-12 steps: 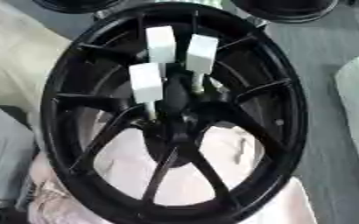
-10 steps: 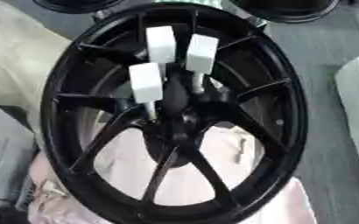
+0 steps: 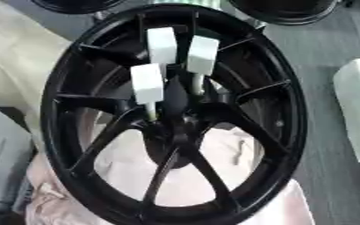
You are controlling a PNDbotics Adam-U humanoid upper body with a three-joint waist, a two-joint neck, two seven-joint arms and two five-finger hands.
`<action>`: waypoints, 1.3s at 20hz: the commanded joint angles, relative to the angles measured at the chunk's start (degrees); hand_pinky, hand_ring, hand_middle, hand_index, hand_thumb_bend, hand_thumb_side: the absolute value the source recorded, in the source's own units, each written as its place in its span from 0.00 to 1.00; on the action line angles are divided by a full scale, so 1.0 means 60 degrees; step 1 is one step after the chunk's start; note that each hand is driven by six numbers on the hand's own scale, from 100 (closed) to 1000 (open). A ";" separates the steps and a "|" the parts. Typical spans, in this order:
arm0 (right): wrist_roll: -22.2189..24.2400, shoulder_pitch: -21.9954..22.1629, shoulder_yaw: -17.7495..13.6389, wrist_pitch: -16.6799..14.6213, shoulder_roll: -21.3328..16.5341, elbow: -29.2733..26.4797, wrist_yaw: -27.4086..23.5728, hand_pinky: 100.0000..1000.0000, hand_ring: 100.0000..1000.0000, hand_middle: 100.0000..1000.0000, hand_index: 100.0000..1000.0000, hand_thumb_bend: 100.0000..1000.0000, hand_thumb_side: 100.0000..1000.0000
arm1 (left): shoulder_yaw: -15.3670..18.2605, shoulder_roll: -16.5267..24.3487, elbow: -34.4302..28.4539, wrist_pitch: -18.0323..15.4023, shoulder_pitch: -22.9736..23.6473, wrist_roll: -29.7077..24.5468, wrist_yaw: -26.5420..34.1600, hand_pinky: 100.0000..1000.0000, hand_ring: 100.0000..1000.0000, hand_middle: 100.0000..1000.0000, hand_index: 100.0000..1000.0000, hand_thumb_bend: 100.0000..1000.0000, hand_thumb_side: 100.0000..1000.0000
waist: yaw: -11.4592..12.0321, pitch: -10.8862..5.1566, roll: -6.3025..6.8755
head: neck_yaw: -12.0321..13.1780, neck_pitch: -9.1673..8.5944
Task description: Pull the pin out of the wheel hub.
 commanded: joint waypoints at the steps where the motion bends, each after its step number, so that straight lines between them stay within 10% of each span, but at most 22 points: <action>1: 0.0348 -0.0321 0.0021 -0.0165 -0.0111 0.0141 0.0236 0.80 0.73 0.57 0.73 0.39 0.22 | 0.0016 0.0148 -0.0189 0.0025 0.0006 -0.0005 -0.0007 0.59 0.57 0.52 0.70 0.48 0.61 | 0.0005 -0.0271 0.0021 | -0.0001 0.0072; 9: 0.0780 -0.0871 0.0488 -0.0402 0.0257 0.0370 0.0577 0.82 0.78 0.66 0.78 0.41 0.38 | -0.0107 0.0230 -0.0167 0.0076 0.0015 -0.0090 0.0015 0.59 0.58 0.52 0.70 0.48 0.61 | 0.0051 -0.0435 -0.0036 | -0.0194 0.0390; 15: 0.1714 -0.2388 0.1854 -0.0638 0.1722 0.1268 0.1510 0.83 0.79 0.67 0.79 0.45 0.41 | -0.0057 0.0302 -0.0066 0.0086 0.0357 -0.0080 -0.0016 0.59 0.58 0.52 0.70 0.48 0.61 | -0.0327 -0.0701 0.0003 | 0.0269 0.0712; 26: 0.3480 -0.3396 0.2307 0.0321 0.4592 0.2148 0.2735 0.83 0.81 0.70 0.82 0.47 0.53 | 0.0259 0.0662 0.0016 -0.0001 0.1072 0.0213 -0.0346 0.59 0.58 0.52 0.70 0.47 0.62 | -0.1260 -0.0859 -0.0146 | 0.1498 0.0727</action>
